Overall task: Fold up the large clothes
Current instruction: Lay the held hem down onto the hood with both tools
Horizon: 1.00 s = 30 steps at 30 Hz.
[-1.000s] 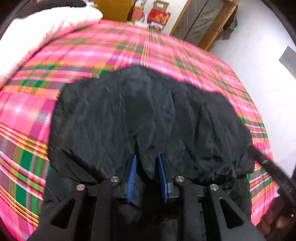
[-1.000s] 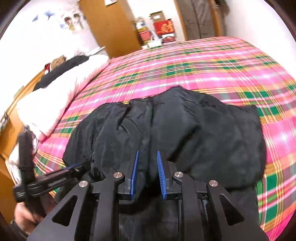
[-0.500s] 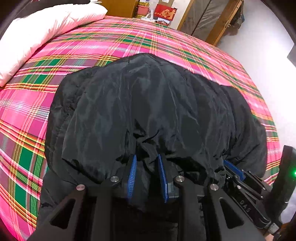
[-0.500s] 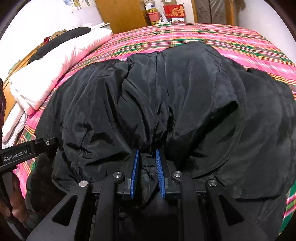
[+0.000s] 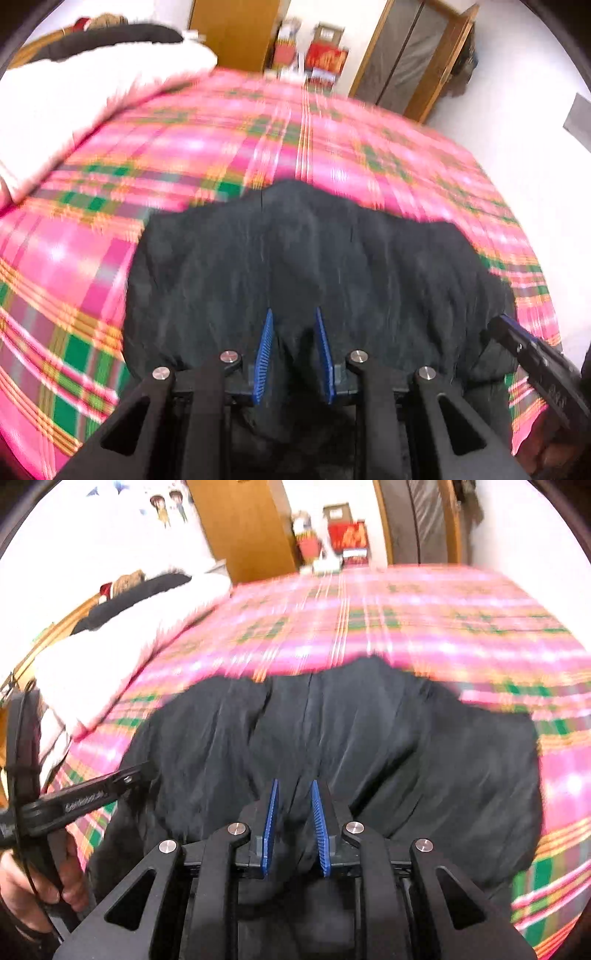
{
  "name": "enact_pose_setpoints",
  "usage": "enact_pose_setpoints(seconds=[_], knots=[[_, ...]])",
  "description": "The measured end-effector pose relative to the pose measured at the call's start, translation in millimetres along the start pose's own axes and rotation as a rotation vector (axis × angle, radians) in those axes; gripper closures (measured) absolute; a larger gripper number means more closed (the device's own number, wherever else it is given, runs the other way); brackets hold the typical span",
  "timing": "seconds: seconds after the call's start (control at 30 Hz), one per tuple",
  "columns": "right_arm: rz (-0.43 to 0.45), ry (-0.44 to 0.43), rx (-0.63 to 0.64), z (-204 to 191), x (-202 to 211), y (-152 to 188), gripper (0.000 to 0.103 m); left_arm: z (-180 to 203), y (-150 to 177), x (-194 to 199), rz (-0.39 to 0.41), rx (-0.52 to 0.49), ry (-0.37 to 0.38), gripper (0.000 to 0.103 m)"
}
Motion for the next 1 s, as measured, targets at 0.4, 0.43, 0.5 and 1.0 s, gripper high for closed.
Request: enact_pose_setpoints(seconds=[0.4, 0.43, 0.5, 1.0], knots=[[-0.086, 0.069, -0.084, 46, -64, 32, 0.090, -29, 14, -54, -0.157, 0.018, -0.098, 0.078], [-0.095, 0.070, -0.081, 45, -65, 30, 0.090, -27, 15, -56, -0.157, 0.001, -0.110, 0.078], [-0.124, 0.074, -0.074, 42, -64, 25, 0.090, -26, 15, -54, -0.159, -0.005, -0.119, 0.078], [-0.157, -0.010, -0.017, -1, -63, 41, 0.090, 3, 34, -41, -0.203, 0.036, 0.076, 0.077]])
Point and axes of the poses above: each gripper's, at about its wrist camera, not at the fingertips, and x roughly against the way its jaws point, z to its right, y to its underside, the point moved 4 cm from there along -x, roughly the way its jaws point, and after that the axes turned 2 degrees about z, right-handed, at the moved point
